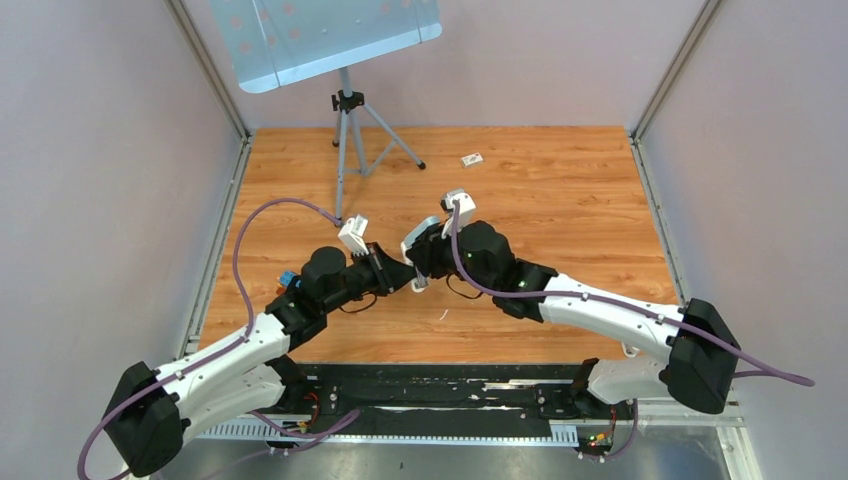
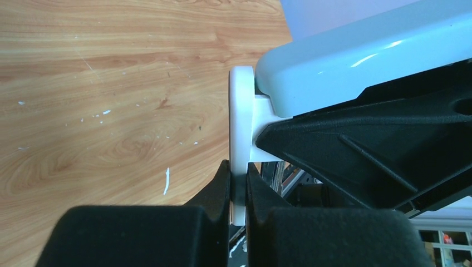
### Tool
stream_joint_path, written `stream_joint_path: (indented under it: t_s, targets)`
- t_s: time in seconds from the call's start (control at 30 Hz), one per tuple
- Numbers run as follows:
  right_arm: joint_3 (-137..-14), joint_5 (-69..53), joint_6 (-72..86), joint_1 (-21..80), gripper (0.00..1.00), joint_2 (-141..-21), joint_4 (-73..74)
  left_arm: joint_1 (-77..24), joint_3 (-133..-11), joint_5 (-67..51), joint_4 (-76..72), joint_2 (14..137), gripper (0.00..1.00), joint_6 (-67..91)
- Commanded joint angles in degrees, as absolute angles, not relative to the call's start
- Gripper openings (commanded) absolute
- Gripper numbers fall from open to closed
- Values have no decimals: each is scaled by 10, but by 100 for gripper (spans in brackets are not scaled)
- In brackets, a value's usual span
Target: Load the staples into the stapler
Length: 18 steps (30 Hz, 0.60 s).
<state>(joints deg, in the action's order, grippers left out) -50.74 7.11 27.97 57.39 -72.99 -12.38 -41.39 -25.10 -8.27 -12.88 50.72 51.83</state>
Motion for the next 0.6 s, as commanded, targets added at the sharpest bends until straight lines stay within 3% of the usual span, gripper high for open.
stream_joint_path:
  t_s: [0.0, 0.23, 0.37, 0.57]
  targets:
    - [-518, 94, 273, 573, 25, -738, -122, -414, -269, -76, -123, 487, 11, 492]
    - [-505, 87, 269, 522, 22, -722, -113, -414, -270, -62, -83, 468, 51, 472]
    - [-495, 88, 255, 472, 22, -709, -91, -413, -281, -69, -42, 471, 67, 456]
    - [-482, 134, 233, 375, 22, -710, -4, -414, -307, -80, 42, 486, 99, 411]
